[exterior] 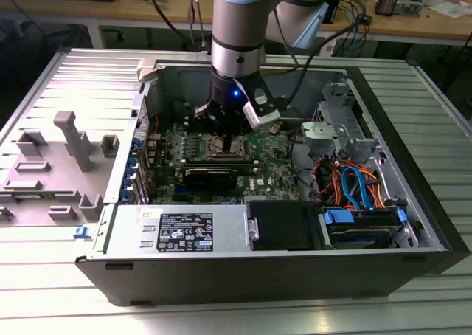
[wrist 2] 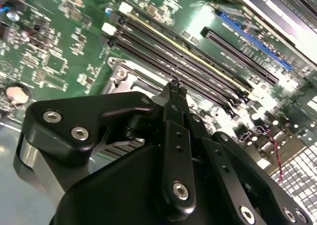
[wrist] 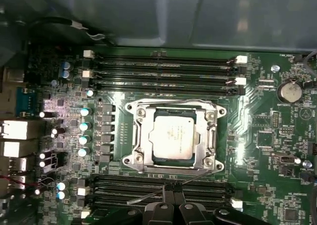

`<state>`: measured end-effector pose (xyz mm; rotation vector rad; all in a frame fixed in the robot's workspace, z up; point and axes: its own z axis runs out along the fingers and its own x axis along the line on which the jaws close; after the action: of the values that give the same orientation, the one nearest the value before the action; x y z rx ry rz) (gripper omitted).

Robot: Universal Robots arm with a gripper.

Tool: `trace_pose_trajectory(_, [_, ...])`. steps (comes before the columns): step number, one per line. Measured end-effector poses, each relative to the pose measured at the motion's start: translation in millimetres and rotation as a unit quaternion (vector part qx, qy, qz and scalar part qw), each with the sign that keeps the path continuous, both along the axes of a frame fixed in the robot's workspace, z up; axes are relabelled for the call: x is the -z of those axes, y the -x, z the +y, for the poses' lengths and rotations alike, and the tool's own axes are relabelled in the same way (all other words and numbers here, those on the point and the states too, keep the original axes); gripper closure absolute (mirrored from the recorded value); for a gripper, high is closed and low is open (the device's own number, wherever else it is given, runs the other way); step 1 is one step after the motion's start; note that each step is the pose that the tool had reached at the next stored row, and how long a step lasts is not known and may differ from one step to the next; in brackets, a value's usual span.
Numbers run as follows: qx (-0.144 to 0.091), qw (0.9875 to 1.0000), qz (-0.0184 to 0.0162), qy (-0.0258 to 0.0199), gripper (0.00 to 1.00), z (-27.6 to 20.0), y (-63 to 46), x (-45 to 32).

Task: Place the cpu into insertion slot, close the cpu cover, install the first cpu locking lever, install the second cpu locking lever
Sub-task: 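Install the second cpu locking lever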

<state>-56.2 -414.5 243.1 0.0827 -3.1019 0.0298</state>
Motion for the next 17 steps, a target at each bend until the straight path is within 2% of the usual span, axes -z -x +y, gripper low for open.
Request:
trace_pose_trajectory(7, [-0.024,0.9997,0.0057,0.0002,0.89,-0.1,7.7,3.5])
trace_pose_trajectory(14, [-0.03,0.9995,0.006,-0.0004,0.89,0.0,20.8,6.1])
trace_pose_trajectory(17, [-0.03,0.9995,0.006,-0.0006,0.89,-0.1,22.3,7.4])
